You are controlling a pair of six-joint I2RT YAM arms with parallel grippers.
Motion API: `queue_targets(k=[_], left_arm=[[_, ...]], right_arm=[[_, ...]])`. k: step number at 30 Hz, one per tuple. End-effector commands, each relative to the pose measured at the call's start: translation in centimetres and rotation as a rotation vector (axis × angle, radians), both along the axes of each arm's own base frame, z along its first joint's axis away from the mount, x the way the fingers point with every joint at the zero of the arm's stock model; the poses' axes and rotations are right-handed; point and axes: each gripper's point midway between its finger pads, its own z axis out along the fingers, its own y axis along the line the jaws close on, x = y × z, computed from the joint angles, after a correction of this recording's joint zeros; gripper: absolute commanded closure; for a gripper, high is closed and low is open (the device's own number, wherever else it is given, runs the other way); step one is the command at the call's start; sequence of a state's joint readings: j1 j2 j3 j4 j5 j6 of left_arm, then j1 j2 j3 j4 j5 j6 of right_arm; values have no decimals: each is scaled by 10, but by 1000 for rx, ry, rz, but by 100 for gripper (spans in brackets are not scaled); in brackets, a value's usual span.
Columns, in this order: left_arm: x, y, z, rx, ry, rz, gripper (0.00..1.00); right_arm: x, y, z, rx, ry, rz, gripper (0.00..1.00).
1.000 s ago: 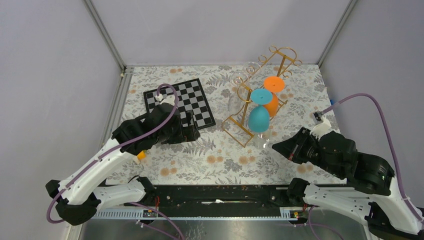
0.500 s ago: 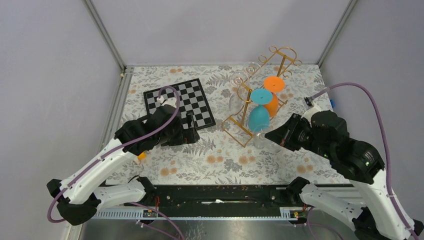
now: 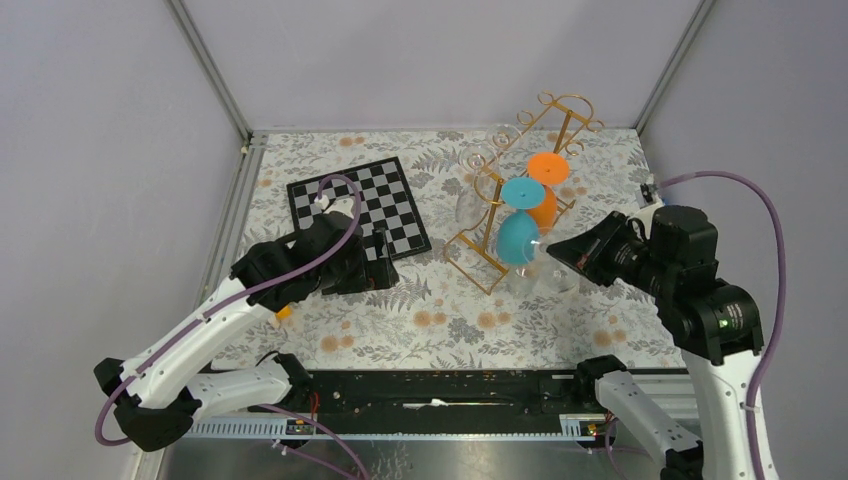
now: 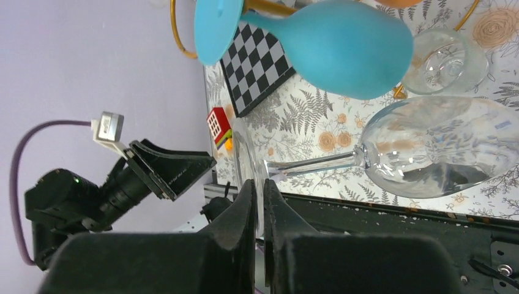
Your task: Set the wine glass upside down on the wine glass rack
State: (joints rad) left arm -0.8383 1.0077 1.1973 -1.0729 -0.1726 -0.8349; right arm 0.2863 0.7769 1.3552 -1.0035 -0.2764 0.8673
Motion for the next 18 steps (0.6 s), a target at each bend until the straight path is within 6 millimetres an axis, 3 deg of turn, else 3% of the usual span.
queue_targets(k=[1,18], left_arm=[[3,0,7,-31,-40,5,1],[5,1,5,-8,-46,-9,1]], right_arm=[[13,-3,27,47,-86,20,100],[83,-54,65,-16,-188,-179,100]])
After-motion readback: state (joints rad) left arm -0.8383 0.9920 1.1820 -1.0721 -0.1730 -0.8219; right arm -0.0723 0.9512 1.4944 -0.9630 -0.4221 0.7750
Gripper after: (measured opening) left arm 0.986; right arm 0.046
